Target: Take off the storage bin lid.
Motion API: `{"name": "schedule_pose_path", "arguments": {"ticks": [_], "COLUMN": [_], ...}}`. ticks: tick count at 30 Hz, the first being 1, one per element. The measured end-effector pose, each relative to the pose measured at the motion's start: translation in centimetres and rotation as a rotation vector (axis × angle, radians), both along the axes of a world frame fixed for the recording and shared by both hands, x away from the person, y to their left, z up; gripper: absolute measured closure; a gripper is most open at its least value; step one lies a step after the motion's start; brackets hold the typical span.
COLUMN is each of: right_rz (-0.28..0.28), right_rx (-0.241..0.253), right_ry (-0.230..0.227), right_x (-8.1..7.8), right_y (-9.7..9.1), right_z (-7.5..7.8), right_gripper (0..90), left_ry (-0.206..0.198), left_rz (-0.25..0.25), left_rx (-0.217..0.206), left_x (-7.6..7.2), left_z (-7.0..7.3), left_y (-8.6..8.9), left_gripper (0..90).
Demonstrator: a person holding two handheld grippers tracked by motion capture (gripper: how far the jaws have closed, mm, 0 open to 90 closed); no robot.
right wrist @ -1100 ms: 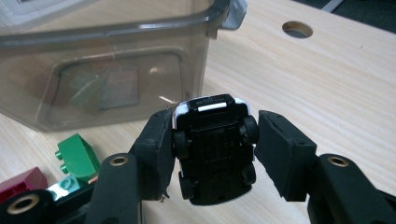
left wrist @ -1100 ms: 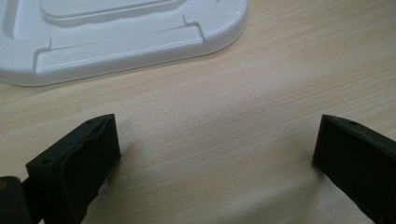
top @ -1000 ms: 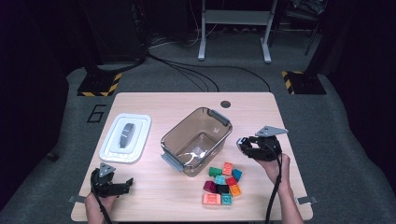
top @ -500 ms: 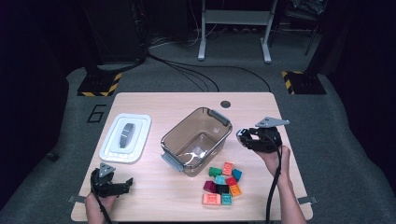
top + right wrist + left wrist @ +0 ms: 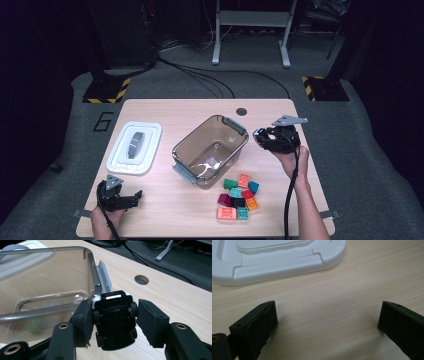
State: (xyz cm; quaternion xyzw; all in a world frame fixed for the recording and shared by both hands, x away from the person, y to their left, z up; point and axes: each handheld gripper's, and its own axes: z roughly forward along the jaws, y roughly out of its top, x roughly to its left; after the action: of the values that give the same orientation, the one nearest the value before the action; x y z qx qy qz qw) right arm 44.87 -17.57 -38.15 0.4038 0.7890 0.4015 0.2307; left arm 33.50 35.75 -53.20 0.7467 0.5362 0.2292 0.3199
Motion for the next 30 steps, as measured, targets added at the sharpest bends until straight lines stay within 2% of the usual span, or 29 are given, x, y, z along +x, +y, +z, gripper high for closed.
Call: {"name": "schedule_pose_path", "arguments": {"ticks": [12,13,17,21,24,30], "right_rz": [-0.008,-0.001,0.017,0.034,0.068,0.107], "right_rx": [0.003,0.023,0.047,0.053,0.064,0.064], "right_ry": [-0.032,-0.031,-0.036,-0.043,-0.044,-0.038], "right_x": [1.4,1.6,2.0,2.2,2.4,2.4], "right_y": [1.1,1.4,2.3,3.2,4.7,6.3], "right_z": [1.4,1.5,1.9,2.1,2.3,2.0], "right_gripper": [46.4,46.3,46.4,46.4,46.4,46.3], "left_ry": [0.001,0.0,0.0,-0.001,-0.001,-0.003], "left_rz": [0.0,0.001,0.0,-0.001,-0.001,0.001], "left_rx": [-0.001,-0.001,0.003,0.002,0.003,0.003], "left_x": [0.0,0.0,0.0,0.0,0.0,0.0], "left_z": [0.0,0.0,0.0,0.0,0.0,0.0], "left_y": [0.0,0.0,0.0,0.0,0.0,0.0], "left_gripper": [3.0,2.9,3.0,3.4,3.5,3.8]}}
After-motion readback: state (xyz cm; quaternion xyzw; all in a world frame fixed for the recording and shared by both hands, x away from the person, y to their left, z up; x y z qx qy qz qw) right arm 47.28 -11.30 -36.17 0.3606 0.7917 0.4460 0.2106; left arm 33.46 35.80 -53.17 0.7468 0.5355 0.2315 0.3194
